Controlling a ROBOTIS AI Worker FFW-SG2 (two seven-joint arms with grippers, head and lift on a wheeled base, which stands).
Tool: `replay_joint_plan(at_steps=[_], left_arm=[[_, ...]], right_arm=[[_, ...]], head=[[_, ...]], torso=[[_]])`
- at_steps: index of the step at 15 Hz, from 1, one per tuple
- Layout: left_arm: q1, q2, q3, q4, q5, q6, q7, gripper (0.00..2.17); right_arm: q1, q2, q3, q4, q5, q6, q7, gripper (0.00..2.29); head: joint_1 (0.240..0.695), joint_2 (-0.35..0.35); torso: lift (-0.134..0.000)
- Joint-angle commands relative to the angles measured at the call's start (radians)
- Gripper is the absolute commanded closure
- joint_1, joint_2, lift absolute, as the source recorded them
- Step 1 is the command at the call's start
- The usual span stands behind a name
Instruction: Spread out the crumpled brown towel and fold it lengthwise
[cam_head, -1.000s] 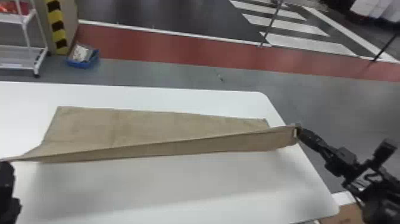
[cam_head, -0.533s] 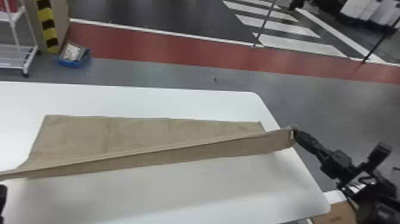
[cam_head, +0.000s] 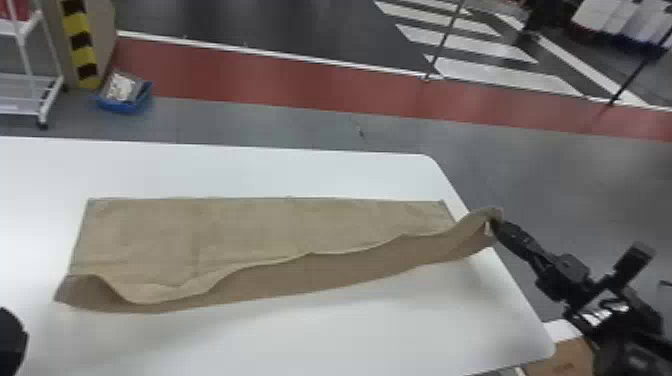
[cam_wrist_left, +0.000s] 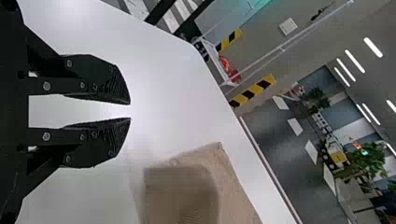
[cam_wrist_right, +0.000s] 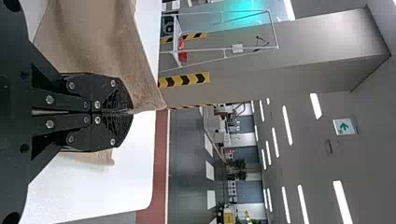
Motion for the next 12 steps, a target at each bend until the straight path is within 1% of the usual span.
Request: replay_joint_plan(at_steps=[1, 2, 3, 5, 6, 8, 10, 11, 12], left_arm=[[-0.002, 0.036, 0.038, 0.071, 0.027, -0.186, -0.066, 0.19], [-0.002, 0.044, 0.06, 0.098, 0.061, -0.281, -0.097, 0.19], [0.005, 0.055, 0.095, 0.124, 0.108, -0.385, -0.146, 0.19], [0.038, 0.066, 0.158, 0.15, 0.179, -0.582, -0.238, 0.2], [0.054, 0.072, 0.181, 0.16, 0.205, -0.655, -0.281, 0.2], [0.107, 0.078, 0.254, 0.193, 0.23, -0.852, -0.396, 0.2], [0.155, 0.084, 0.348, 0.225, 0.32, -0.977, -0.569, 0.2], [0.17, 0.084, 0.382, 0.23, 0.351, -1.005, -0.652, 0.21], [0.186, 0.084, 0.423, 0.245, 0.368, -1.026, -0.773, 0.21]], right_arm=[[-0.014, 0.0, 0.003, 0.014, 0.005, 0.0, -0.011, 1.65], [-0.017, 0.0, 0.003, 0.017, 0.006, 0.0, -0.014, 1.65], [-0.017, 0.002, 0.004, 0.02, 0.006, 0.0, -0.021, 1.65], [-0.019, 0.005, 0.004, 0.02, 0.006, 0.0, -0.022, 1.65], [-0.017, 0.005, 0.004, 0.02, 0.006, 0.003, -0.022, 1.65], [-0.013, 0.01, 0.004, 0.02, 0.005, 0.003, -0.022, 1.65], [-0.013, 0.013, 0.006, 0.019, 0.006, 0.003, -0.022, 1.65], [-0.013, 0.014, 0.009, 0.019, 0.008, 0.003, -0.022, 1.65], [-0.014, 0.016, 0.013, 0.017, 0.008, 0.003, -0.024, 1.65]], head=[[0.695, -0.35], [0.695, -0.35], [0.695, -0.35], [0.695, -0.35], [0.695, -0.35], [0.695, -0.35], [0.695, -0.35], [0.695, -0.35], [0.695, -0.35]], torso=[[-0.123], [-0.123], [-0.123], [-0.123], [-0.123], [-0.123], [-0.123], [-0.123], [-0.123]])
